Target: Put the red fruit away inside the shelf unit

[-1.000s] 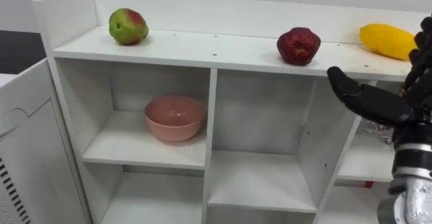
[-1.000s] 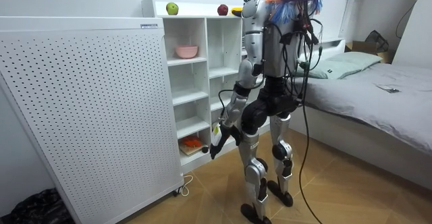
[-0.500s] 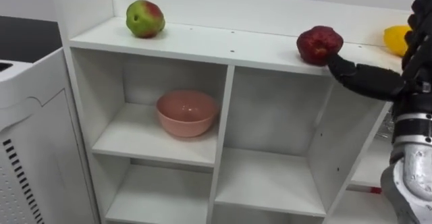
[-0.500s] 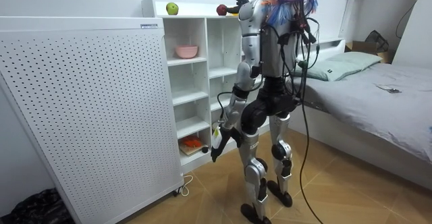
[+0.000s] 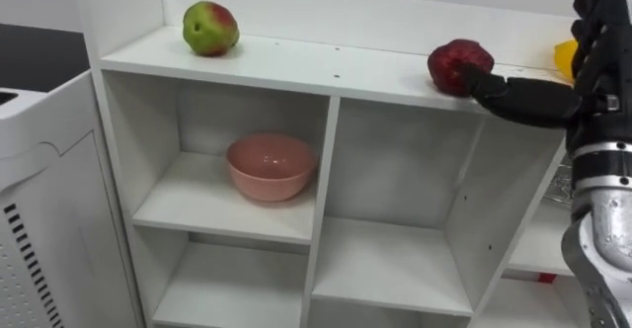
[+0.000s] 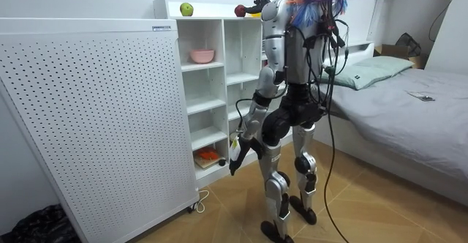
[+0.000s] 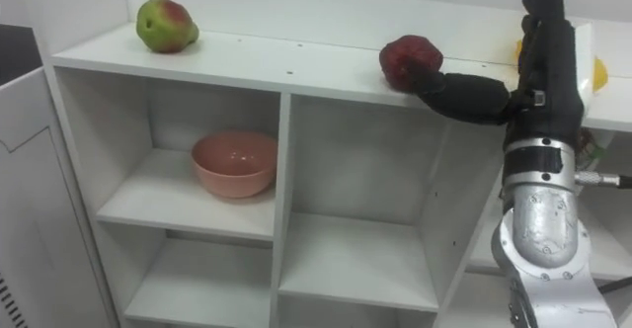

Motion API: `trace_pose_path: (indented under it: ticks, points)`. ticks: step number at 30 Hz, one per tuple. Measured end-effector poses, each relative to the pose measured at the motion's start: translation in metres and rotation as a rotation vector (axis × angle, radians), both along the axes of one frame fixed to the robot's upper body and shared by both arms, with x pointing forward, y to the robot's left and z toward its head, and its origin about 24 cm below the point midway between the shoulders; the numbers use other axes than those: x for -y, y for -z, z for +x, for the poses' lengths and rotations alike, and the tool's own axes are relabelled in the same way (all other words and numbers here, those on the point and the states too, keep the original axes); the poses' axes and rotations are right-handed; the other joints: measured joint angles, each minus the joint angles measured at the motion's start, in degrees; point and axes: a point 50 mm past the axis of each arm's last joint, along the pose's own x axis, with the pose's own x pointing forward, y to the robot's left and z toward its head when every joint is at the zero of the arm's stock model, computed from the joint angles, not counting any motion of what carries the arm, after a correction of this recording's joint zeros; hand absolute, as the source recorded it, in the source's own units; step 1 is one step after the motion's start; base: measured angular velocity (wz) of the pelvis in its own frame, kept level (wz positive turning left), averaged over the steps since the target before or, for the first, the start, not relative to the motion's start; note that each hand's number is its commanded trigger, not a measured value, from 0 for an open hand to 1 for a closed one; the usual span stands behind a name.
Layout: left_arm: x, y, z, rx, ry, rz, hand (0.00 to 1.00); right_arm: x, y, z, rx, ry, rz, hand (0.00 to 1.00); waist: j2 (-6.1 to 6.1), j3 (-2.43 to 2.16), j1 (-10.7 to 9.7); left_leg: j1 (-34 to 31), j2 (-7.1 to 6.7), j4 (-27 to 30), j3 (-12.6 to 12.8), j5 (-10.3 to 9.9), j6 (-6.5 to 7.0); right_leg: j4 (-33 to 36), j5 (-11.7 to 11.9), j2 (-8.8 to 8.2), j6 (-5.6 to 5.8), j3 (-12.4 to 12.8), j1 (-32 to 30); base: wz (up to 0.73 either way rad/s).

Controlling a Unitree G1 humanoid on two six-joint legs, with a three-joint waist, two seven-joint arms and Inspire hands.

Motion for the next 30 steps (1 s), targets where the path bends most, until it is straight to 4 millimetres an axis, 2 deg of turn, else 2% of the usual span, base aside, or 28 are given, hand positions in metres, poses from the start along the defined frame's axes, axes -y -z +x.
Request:
trace_pose_path:
  ticks: [9,15,21,28,29,30]
  points:
    - [0.0,0.0,-0.004,-0.013,0.018,0.01,0.0,0.002,0.009,0.005,-0.067,-0.013,-0.02,0.0,0.3,-0.27,0.0,-0.3,0.0,0.3,-0.1,0.0,0.0,0.1,0.1,-0.03,-0.16,-0.1,-0.1,0.0]
    - [-0.001,0.0,-0.004,-0.011,0.016,0.015,0.0,0.004,0.014,0.009,-0.114,-0.022,-0.051,0.0,-0.35,-0.6,0.0,-0.2,0.0,0.3,-0.4,0.0,0.0,0.1,0.1,-0.02,-0.16,-0.1,0.0,0.01]
    - [-0.004,-0.002,-0.003,-0.008,0.014,0.028,0.0,0.002,0.016,0.01,-0.144,-0.053,-0.049,0.0,-1.35,-0.48,0.1,-0.2,-0.05,0.3,-1.3,0.0,0.0,0.0,0.1,0.01,-0.16,-0.4,0.2,0.02]
    - [-0.005,-0.002,-0.003,-0.012,0.013,0.026,0.0,-0.008,0.02,0.013,-0.187,-0.149,-0.083,0.0,-1.46,-0.33,0.8,0.0,-0.05,0.3,-1.7,0.0,0.0,-0.1,0.1,-0.01,-0.16,-0.7,0.7,0.03]
    - [-0.005,-0.002,-0.003,-0.012,0.013,0.026,0.0,-0.008,0.02,0.013,-0.188,-0.153,-0.085,0.19,-1.48,-0.3,0.9,-0.1,-0.06,0.3,-1.7,0.0,0.0,-0.1,0.1,-0.01,-0.16,-0.7,0.7,0.0]
    - [-0.005,-0.002,-0.003,-0.012,0.013,0.026,0.0,-0.009,0.02,0.013,-0.191,-0.16,-0.09,0.5,-1.52,-0.25,1.0,-0.1,-0.06,0.3,-1.7,0.0,0.0,-0.1,0.1,-0.02,-0.16,-0.7,0.7,0.0]
